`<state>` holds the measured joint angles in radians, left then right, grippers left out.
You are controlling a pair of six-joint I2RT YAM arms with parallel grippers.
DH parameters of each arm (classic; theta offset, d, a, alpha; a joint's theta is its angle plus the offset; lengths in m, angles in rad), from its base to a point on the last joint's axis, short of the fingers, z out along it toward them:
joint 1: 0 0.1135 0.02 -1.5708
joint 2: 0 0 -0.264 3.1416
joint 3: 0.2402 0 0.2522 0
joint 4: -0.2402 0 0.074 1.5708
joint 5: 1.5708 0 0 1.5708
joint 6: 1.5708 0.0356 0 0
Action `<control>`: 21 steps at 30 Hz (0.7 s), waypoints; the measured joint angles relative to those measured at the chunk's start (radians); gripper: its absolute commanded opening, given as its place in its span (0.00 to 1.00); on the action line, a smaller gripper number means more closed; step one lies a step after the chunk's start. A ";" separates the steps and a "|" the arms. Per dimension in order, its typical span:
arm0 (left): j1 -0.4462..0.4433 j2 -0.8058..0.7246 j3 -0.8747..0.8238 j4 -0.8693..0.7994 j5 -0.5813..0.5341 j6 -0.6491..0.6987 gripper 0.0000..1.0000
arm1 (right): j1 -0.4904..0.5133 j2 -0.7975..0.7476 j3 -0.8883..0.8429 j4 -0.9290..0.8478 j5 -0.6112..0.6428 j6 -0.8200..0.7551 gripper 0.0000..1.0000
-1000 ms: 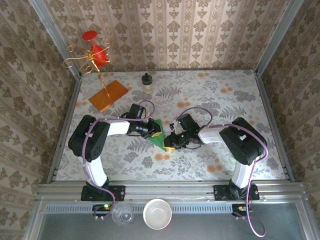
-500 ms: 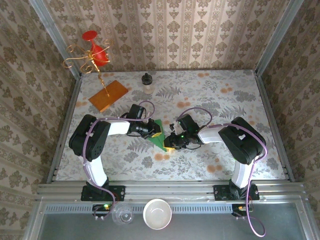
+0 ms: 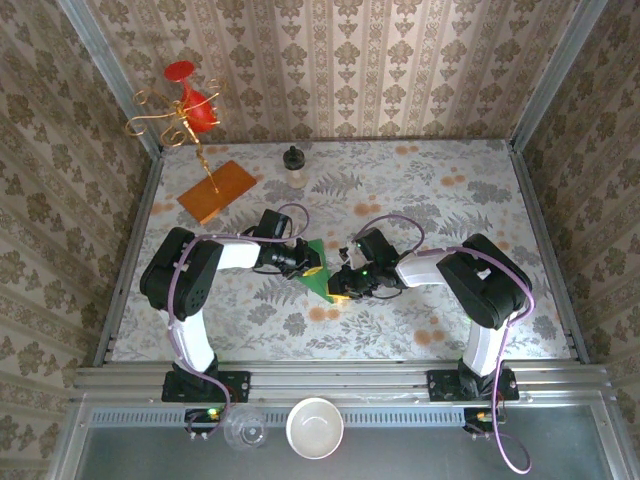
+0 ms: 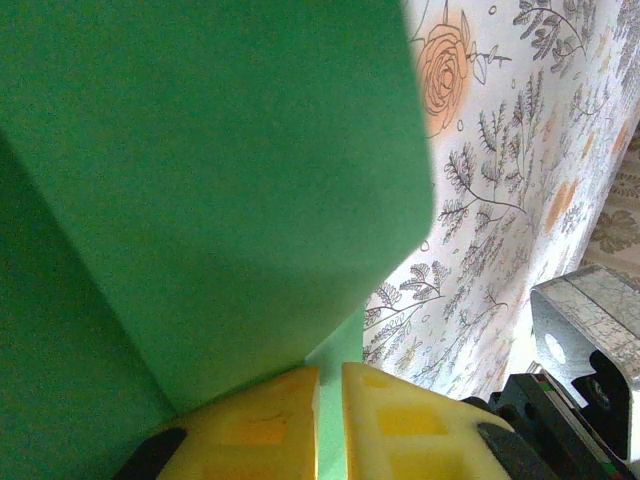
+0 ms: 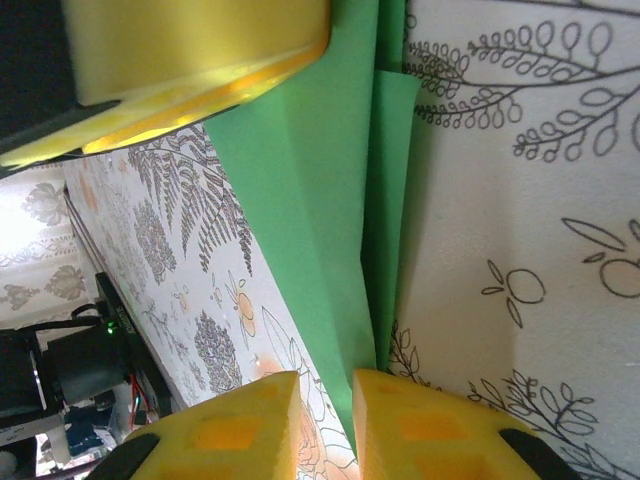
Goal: Fold a paper plane with a square sheet of paper (pick it up from the middle)
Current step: Fourth fold the wing at the center of the table.
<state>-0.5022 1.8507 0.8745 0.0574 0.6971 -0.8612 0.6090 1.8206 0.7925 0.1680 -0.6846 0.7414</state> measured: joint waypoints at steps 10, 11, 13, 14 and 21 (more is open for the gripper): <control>0.000 0.005 0.004 -0.005 0.008 0.019 0.16 | 0.001 -0.177 0.050 -0.086 0.113 0.037 0.17; 0.000 0.007 0.005 -0.005 0.011 0.021 0.16 | 0.002 -0.179 0.062 -0.090 0.126 0.036 0.15; 0.001 0.009 0.007 -0.005 0.014 0.022 0.16 | 0.006 -0.171 0.076 -0.105 0.141 0.029 0.12; 0.001 0.009 0.007 -0.005 0.014 0.022 0.16 | 0.013 -0.164 0.083 -0.116 0.150 0.024 0.10; 0.001 0.013 0.011 -0.008 0.016 0.026 0.16 | 0.077 -0.064 0.146 -0.179 0.185 0.011 0.05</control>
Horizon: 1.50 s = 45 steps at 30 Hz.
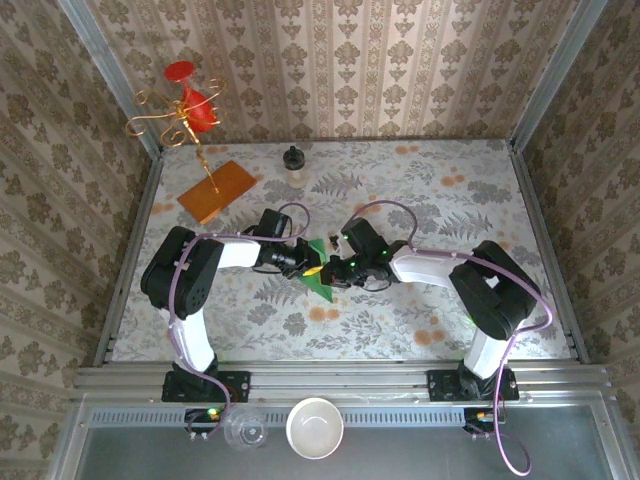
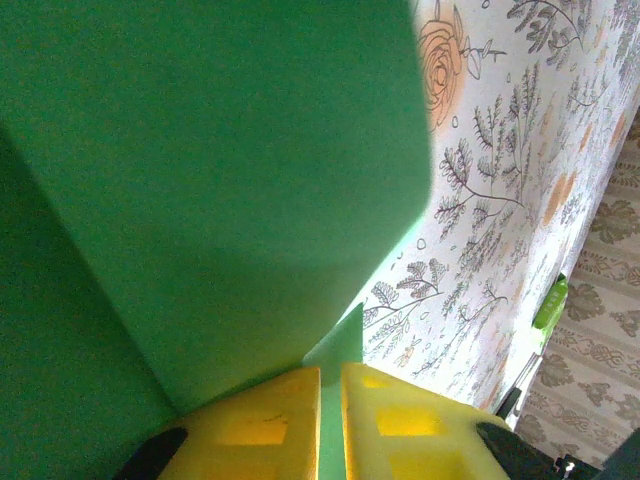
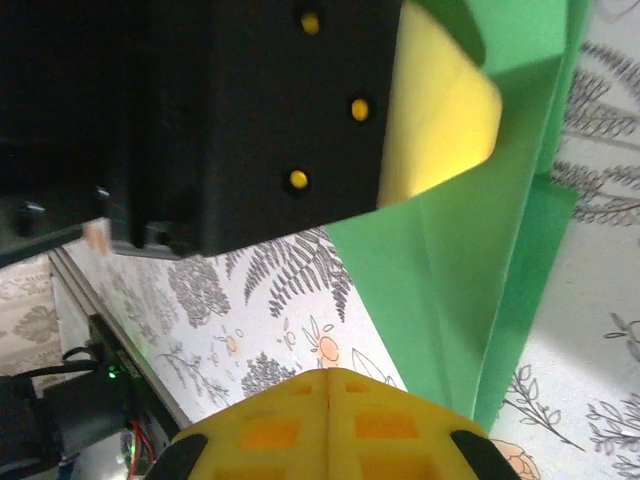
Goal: Fold a paper plane with a square sheet of paper (pick it up from the middle)
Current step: Fourth fold the wing at the center of the table.
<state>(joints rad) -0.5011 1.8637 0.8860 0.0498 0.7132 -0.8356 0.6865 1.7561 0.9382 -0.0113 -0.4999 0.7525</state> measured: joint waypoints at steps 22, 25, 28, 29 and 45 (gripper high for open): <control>0.000 0.014 0.039 -0.070 -0.002 0.021 0.15 | 0.013 0.108 0.051 -0.023 0.060 -0.021 0.03; 0.000 0.016 0.048 -0.087 -0.007 0.022 0.15 | 0.011 0.117 0.051 -0.023 0.070 -0.021 0.03; 0.000 0.020 0.058 -0.103 -0.010 0.022 0.15 | 0.011 0.118 0.048 -0.023 0.076 -0.021 0.03; 0.000 0.021 0.060 -0.108 -0.010 0.022 0.15 | 0.011 0.118 0.047 -0.022 0.077 -0.021 0.03; -0.001 0.024 0.069 -0.130 -0.024 0.022 0.13 | -0.002 0.066 -0.074 0.060 0.011 -0.023 0.05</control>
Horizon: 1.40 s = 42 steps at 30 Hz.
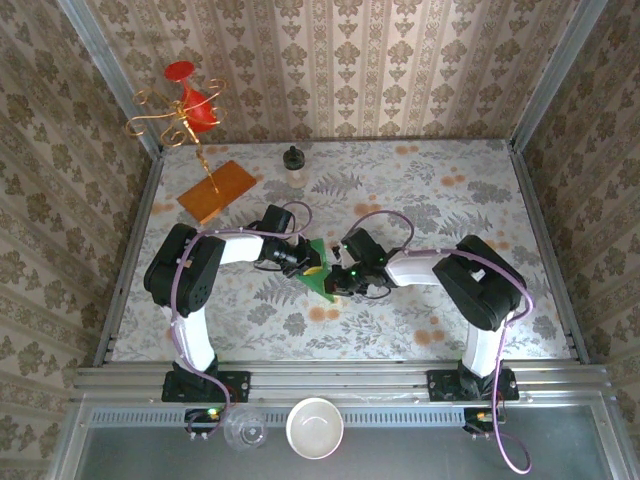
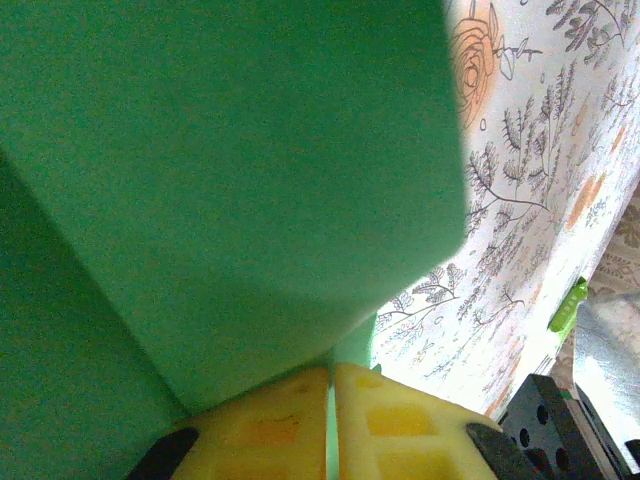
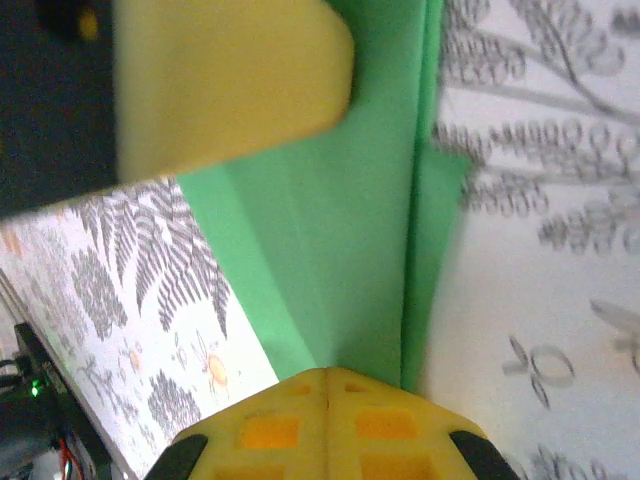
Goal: Fold a paper plane with a square sheet of paper (pick it up from the middle)
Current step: Fourth fold the wing at the center of the table.
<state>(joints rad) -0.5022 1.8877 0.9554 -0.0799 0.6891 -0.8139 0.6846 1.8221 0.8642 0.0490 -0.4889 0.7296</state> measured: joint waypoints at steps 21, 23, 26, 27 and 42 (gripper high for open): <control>0.000 0.000 -0.001 0.003 0.004 0.000 0.13 | -0.002 -0.227 -0.146 -0.131 0.008 -0.028 0.12; 0.000 0.000 -0.001 0.004 0.004 -0.001 0.13 | -0.004 -0.262 -0.122 -0.133 0.031 -0.035 0.10; 0.000 0.000 -0.001 0.005 0.004 -0.001 0.13 | -0.006 -0.233 -0.048 -0.121 0.052 -0.044 0.08; 0.000 0.000 -0.001 0.005 0.004 -0.001 0.13 | -0.006 -0.211 -0.025 -0.113 0.059 -0.045 0.07; -0.001 -0.002 -0.001 0.009 0.007 -0.024 0.14 | 0.009 0.016 0.083 -0.105 0.092 -0.047 0.03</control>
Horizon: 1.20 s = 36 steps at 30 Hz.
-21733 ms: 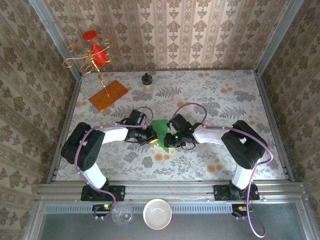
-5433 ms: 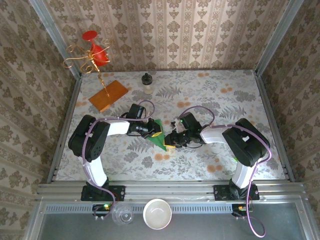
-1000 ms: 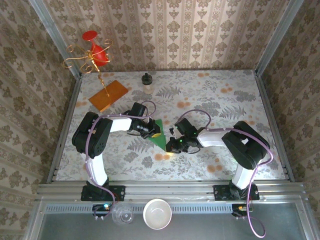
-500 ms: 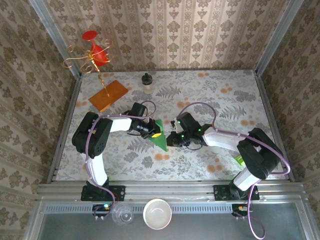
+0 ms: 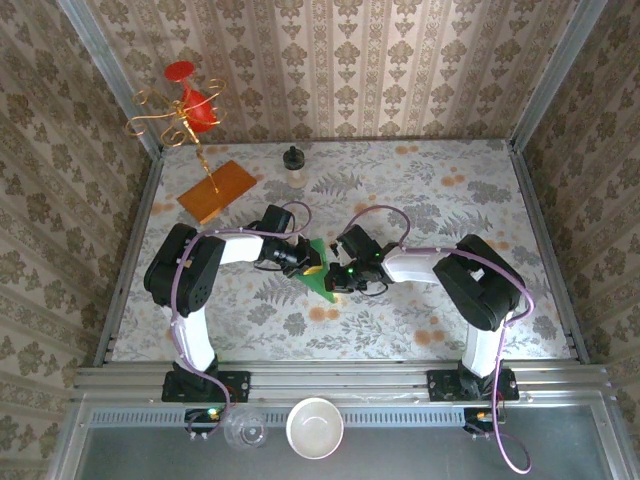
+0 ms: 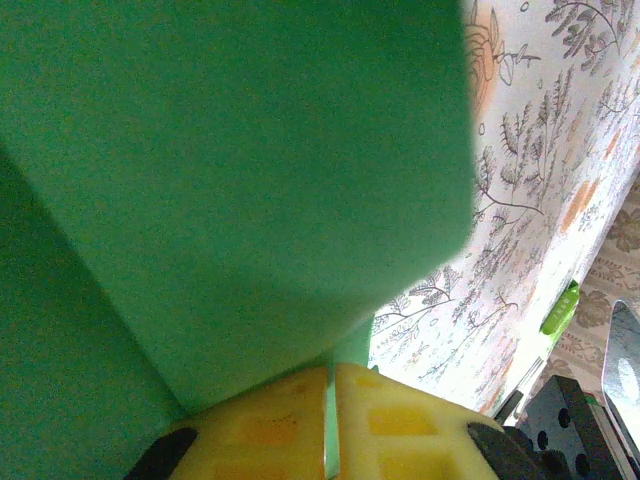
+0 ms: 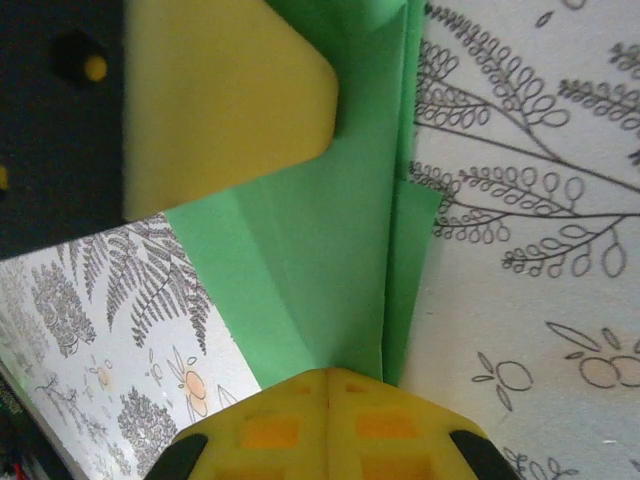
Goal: Fold a paper plane with a square sheet of paper (pick it up from the middle)
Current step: Fourth fold the wing at the center of the table.
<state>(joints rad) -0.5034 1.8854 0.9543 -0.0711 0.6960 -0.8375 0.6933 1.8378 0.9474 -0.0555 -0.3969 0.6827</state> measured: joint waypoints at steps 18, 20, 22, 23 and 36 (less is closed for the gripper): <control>0.061 0.044 0.035 -0.020 0.122 0.027 0.18 | 0.001 0.003 0.012 -0.048 0.027 -0.048 0.03; 0.080 0.056 0.049 -0.031 0.142 0.039 0.19 | 0.001 0.003 0.011 -0.047 0.027 -0.052 0.03; 0.104 0.067 0.066 -0.039 0.150 0.054 0.19 | 0.000 0.003 0.011 -0.047 0.027 -0.055 0.03; 0.121 0.072 0.074 -0.042 0.150 0.063 0.19 | 0.000 0.003 0.011 -0.047 0.027 -0.056 0.03; 0.270 0.119 0.207 -0.096 -0.007 0.150 0.19 | -0.007 -0.008 -0.003 -0.051 0.028 -0.060 0.03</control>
<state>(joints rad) -0.2329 2.0045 1.1614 -0.1669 0.6891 -0.6880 0.6861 1.8297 0.9443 -0.1070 -0.3691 0.6224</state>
